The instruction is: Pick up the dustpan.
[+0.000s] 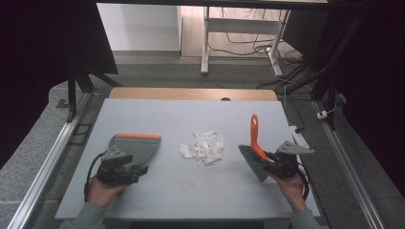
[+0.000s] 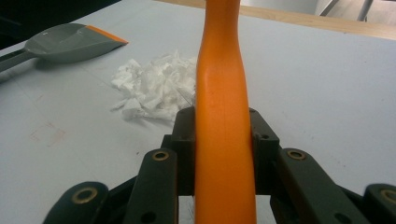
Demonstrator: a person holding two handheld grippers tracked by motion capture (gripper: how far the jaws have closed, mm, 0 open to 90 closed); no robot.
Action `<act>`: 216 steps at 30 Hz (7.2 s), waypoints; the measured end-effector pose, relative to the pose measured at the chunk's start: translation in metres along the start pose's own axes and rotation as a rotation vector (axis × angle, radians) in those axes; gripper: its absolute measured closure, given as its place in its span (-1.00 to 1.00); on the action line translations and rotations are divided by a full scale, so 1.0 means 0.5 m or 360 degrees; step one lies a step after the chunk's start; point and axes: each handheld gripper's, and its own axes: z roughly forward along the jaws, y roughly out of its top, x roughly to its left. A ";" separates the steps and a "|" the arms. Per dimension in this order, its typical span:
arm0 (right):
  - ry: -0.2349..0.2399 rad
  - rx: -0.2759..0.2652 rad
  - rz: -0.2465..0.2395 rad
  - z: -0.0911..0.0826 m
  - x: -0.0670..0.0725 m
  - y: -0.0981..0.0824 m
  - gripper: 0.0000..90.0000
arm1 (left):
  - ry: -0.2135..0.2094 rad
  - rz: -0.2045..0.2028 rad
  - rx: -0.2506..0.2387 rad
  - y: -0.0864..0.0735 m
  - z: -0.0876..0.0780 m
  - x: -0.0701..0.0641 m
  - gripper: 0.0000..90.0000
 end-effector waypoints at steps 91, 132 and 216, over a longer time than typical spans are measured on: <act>-0.0025 -0.0012 0.0005 -0.007 0.003 0.001 0.56 | 0.0289 -0.0353 0.0489 0.007 -0.009 0.023 -0.65; -0.0043 0.0005 -0.0007 -0.004 0.005 0.000 0.56 | 0.0237 -0.0593 0.0443 -0.024 0.040 0.064 0.30; -0.0070 -0.0036 -0.0022 -0.012 0.008 0.005 0.56 | 0.0017 -0.0277 -0.0004 -0.019 -0.017 0.123 0.37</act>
